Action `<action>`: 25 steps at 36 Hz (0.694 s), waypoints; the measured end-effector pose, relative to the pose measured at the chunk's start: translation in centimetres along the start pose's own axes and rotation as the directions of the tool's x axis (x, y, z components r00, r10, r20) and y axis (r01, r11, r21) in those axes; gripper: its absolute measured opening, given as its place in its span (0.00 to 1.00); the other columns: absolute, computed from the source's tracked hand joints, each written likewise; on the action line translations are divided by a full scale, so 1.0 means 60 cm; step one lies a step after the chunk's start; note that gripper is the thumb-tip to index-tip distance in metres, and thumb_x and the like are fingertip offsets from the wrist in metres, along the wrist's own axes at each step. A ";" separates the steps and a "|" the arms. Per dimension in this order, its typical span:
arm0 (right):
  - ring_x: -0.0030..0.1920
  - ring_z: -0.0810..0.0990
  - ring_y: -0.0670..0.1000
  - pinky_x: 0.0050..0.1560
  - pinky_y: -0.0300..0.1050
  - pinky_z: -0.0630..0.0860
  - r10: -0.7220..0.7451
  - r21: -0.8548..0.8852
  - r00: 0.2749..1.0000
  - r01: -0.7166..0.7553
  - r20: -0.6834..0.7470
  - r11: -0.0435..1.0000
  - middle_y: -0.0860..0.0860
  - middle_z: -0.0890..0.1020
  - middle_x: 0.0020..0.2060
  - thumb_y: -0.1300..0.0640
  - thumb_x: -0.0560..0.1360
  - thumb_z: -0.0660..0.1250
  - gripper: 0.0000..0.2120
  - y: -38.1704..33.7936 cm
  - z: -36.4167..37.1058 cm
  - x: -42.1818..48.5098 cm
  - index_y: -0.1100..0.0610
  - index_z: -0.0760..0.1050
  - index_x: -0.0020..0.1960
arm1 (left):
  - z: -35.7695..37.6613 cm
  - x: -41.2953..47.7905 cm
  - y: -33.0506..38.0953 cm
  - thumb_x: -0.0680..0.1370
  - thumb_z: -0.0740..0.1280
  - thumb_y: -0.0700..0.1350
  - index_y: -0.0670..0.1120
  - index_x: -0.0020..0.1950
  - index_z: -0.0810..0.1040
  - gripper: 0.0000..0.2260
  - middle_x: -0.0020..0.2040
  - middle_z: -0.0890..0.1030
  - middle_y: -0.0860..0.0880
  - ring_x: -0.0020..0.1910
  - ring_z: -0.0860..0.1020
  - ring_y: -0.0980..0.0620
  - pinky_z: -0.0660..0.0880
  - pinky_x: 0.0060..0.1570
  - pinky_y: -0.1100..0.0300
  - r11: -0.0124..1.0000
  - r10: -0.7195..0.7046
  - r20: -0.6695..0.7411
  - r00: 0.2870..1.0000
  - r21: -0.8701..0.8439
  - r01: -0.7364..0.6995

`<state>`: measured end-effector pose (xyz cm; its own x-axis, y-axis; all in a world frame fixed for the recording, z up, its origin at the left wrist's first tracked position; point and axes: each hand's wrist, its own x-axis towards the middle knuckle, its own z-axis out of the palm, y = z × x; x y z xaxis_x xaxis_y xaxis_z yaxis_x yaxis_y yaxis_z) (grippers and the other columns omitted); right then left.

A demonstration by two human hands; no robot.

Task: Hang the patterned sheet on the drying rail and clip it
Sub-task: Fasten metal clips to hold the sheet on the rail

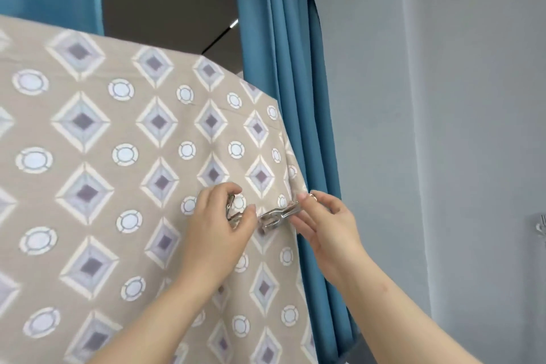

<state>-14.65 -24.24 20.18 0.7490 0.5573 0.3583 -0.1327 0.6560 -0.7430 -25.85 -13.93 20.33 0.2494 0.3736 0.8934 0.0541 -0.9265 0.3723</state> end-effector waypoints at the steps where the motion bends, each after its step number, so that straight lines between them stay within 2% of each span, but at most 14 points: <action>1: 0.45 0.83 0.52 0.48 0.40 0.80 -0.015 0.003 1.000 0.015 0.009 1.000 0.59 0.81 0.51 0.59 0.72 0.71 0.16 -0.003 0.011 0.008 0.60 0.71 0.57 | -0.002 0.013 -0.003 0.70 0.62 0.56 0.50 0.55 0.73 0.17 0.48 0.69 0.56 0.42 0.70 0.64 0.61 0.44 0.69 1.000 0.017 -0.009 1.000 0.014 -0.017; 4: 0.46 0.83 0.53 0.49 0.41 0.80 -0.058 0.002 0.998 0.058 0.037 0.998 0.59 0.82 0.50 0.59 0.71 0.71 0.18 -0.016 0.040 0.033 0.62 0.71 0.57 | -0.006 0.054 -0.010 0.65 0.55 0.62 0.48 0.56 0.75 0.27 0.48 0.70 0.56 0.42 0.69 0.65 0.62 0.43 0.71 0.993 0.106 -0.058 0.993 0.058 -0.103; 6: 0.47 0.84 0.55 0.54 0.47 0.79 -0.088 0.016 0.994 0.087 0.065 0.996 0.59 0.83 0.49 0.59 0.70 0.72 0.17 -0.029 0.057 0.051 0.63 0.72 0.56 | -0.012 0.078 -0.009 0.65 0.53 0.62 0.49 0.56 0.75 0.28 0.49 0.70 0.56 0.42 0.67 0.65 0.61 0.41 0.74 0.985 0.160 -0.084 0.983 0.080 -0.154; 8: 0.46 0.84 0.55 0.56 0.49 0.78 -0.123 0.043 0.988 0.120 0.095 0.992 0.58 0.83 0.48 0.59 0.70 0.71 0.15 -0.042 0.074 0.069 0.62 0.72 0.54 | -0.020 0.094 -0.005 0.65 0.52 0.62 0.50 0.57 0.74 0.28 0.51 0.71 0.57 0.44 0.67 0.64 0.63 0.44 0.69 0.978 0.186 -0.105 0.977 0.119 -0.173; 11: 0.46 0.84 0.53 0.52 0.45 0.80 -0.168 0.084 0.976 0.157 0.136 0.984 0.57 0.83 0.46 0.58 0.71 0.71 0.12 -0.064 0.097 0.089 0.60 0.71 0.51 | -0.031 0.116 0.004 0.68 0.51 0.62 0.51 0.58 0.75 0.27 0.54 0.74 0.55 0.49 0.75 0.54 0.69 0.43 0.60 0.952 0.222 -0.128 0.967 0.244 -0.186; 14: 0.47 0.84 0.49 0.45 0.38 0.79 -0.219 0.038 0.962 0.216 0.161 0.976 0.52 0.83 0.46 0.55 0.71 0.71 0.13 -0.081 0.118 0.106 0.58 0.72 0.52 | -0.044 0.147 0.011 0.72 0.55 0.57 0.48 0.52 0.79 0.20 0.49 0.80 0.50 0.42 0.80 0.45 0.73 0.35 0.57 0.849 0.373 -0.205 0.905 0.468 -0.244; 17: 0.45 0.84 0.46 0.46 0.37 0.79 -0.274 0.028 0.944 0.274 0.183 0.961 0.49 0.83 0.45 0.55 0.72 0.71 0.13 -0.093 0.134 0.122 0.57 0.71 0.52 | -0.055 0.181 0.022 0.72 0.58 0.52 0.46 0.47 0.81 0.16 0.45 0.81 0.48 0.38 0.77 0.43 0.71 0.29 0.58 0.737 0.498 -0.247 0.832 0.625 -0.256; 20: 0.40 0.83 0.43 0.44 0.36 0.79 -0.313 0.076 0.933 0.304 0.177 0.950 0.48 0.82 0.42 0.56 0.72 0.70 0.11 -0.101 0.144 0.139 0.56 0.70 0.49 | -0.061 0.218 0.026 0.71 0.59 0.49 0.45 0.42 0.82 0.13 0.41 0.80 0.46 0.36 0.75 0.43 0.68 0.28 0.59 0.600 0.584 -0.191 0.789 0.756 -0.261; 23: 0.43 0.82 0.45 0.48 0.37 0.80 -0.351 0.132 0.923 0.332 0.160 0.934 0.48 0.80 0.43 0.57 0.72 0.71 0.11 -0.106 0.150 0.158 0.56 0.70 0.48 | -0.065 0.251 0.026 0.70 0.59 0.47 0.43 0.37 0.80 0.12 0.35 0.78 0.45 0.34 0.74 0.43 0.67 0.28 0.59 0.500 0.622 -0.126 0.773 0.823 -0.269; 25: 0.41 0.80 0.45 0.50 0.38 0.79 -0.372 0.157 0.914 0.348 0.163 0.924 0.48 0.79 0.42 0.57 0.72 0.71 0.11 -0.109 0.155 0.170 0.56 0.70 0.48 | -0.068 0.268 0.029 0.70 0.59 0.46 0.43 0.35 0.79 0.11 0.32 0.76 0.45 0.33 0.74 0.44 0.67 0.29 0.59 0.431 0.635 -0.089 0.767 0.865 -0.256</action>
<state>-12.17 -18.14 33.94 0.6281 0.3483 0.6959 0.0361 0.8803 -0.4731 -25.71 -9.36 36.36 0.1398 -0.2976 0.9444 0.7958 -0.5337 -0.2860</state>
